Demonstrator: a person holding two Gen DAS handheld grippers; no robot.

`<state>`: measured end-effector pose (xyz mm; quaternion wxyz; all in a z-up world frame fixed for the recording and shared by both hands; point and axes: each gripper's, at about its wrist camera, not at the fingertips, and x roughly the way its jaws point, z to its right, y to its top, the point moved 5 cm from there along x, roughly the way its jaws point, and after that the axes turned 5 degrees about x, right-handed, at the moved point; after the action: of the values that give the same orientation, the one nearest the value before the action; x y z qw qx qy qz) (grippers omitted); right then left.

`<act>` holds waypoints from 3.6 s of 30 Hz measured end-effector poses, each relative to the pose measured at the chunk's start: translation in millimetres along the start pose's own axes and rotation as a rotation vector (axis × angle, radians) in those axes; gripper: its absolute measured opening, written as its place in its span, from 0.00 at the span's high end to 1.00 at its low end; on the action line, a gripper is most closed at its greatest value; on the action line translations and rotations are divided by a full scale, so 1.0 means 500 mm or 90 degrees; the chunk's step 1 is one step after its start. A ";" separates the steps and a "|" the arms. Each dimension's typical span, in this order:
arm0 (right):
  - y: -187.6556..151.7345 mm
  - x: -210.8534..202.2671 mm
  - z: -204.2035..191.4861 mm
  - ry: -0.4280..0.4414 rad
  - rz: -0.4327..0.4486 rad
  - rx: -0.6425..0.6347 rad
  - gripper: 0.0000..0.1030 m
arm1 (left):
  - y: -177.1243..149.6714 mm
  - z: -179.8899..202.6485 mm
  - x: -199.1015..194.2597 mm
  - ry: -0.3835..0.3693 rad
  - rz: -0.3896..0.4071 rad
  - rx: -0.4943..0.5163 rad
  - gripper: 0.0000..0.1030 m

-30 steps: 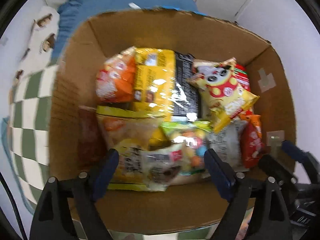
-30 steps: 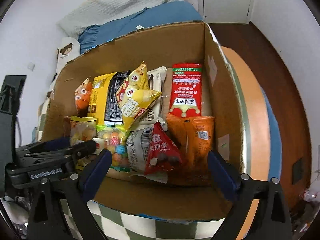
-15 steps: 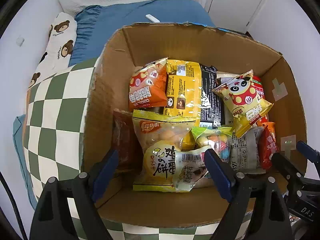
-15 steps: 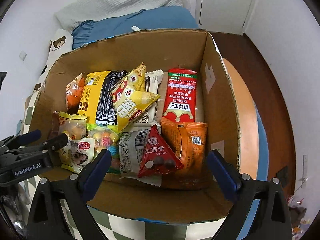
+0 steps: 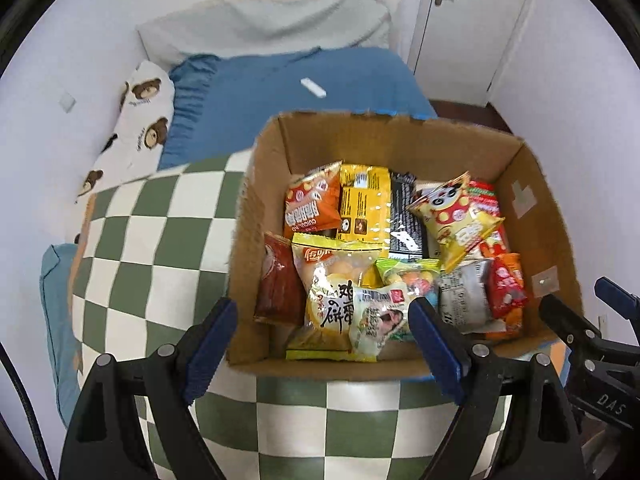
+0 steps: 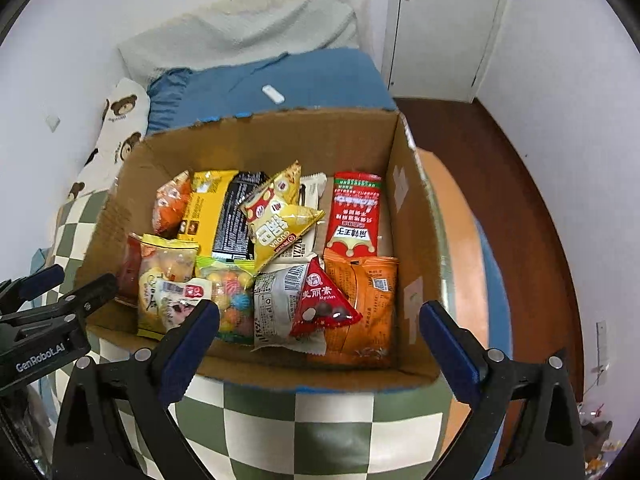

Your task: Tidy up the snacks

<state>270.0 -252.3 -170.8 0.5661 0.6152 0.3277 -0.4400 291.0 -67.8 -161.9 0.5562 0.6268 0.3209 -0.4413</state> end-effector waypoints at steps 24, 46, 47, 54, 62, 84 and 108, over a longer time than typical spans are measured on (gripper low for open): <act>-0.137 -0.402 0.016 0.048 0.180 -0.011 0.00 | -0.141 0.017 -0.345 0.006 0.172 -0.009 0.15; -0.225 -0.584 0.019 0.058 0.255 -0.031 0.00 | -0.224 0.025 -0.477 0.037 0.247 -0.006 0.00; -0.224 -0.582 0.020 0.057 0.254 -0.030 0.00 | -0.225 0.024 -0.477 0.037 0.247 -0.007 0.00; -0.217 -0.566 0.028 0.050 0.256 -0.024 0.00 | -0.213 0.024 -0.453 0.047 0.238 -0.011 0.00; -0.182 -0.498 0.040 0.029 0.248 -0.008 0.00 | -0.172 0.025 -0.381 0.060 0.217 -0.009 0.00; -0.099 -0.279 0.049 -0.021 0.193 0.009 0.00 | -0.090 0.015 -0.204 0.082 0.145 -0.005 0.00; -0.107 -0.278 0.055 -0.011 0.184 0.019 0.00 | -0.087 0.028 -0.208 0.049 0.147 -0.001 0.00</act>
<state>161.7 -258.7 -65.0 0.6169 0.6607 0.2244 -0.3640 207.5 -64.8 -85.0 0.5911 0.6753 0.2683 -0.3499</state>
